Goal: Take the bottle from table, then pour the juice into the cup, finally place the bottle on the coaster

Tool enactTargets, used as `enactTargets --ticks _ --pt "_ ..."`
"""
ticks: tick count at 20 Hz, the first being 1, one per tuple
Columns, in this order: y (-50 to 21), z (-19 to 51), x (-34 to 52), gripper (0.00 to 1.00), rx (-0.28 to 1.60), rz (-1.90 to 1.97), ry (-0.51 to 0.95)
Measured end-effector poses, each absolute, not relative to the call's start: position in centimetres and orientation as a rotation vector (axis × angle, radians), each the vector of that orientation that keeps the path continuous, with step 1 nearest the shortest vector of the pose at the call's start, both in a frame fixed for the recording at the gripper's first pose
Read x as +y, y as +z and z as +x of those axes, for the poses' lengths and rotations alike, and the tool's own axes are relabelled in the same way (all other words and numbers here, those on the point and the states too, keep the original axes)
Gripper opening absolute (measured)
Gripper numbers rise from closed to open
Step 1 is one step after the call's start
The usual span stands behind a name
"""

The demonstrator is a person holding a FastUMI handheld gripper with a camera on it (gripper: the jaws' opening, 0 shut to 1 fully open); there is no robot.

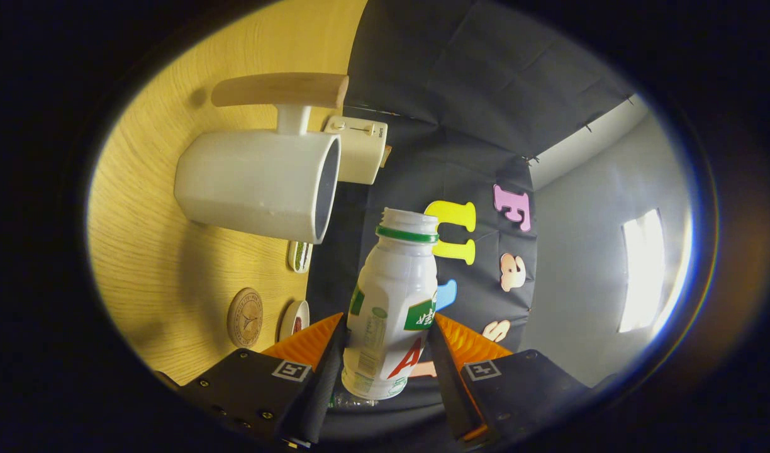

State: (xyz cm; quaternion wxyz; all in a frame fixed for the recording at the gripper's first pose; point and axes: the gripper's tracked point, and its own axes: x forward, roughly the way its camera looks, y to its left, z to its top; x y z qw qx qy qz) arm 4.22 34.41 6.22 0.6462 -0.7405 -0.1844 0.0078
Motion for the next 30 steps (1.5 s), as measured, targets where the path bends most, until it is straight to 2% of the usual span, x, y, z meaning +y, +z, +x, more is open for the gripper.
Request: enactTargets --ticks 9,11,30 --pt "5.1 5.2 35.1 0.71 -0.391 -1.743 0.026" --pt "4.6 5.0 35.0 0.63 -0.375 -1.757 0.03" --pt "6.2 6.3 36.6 0.63 -0.412 -1.83 0.024"
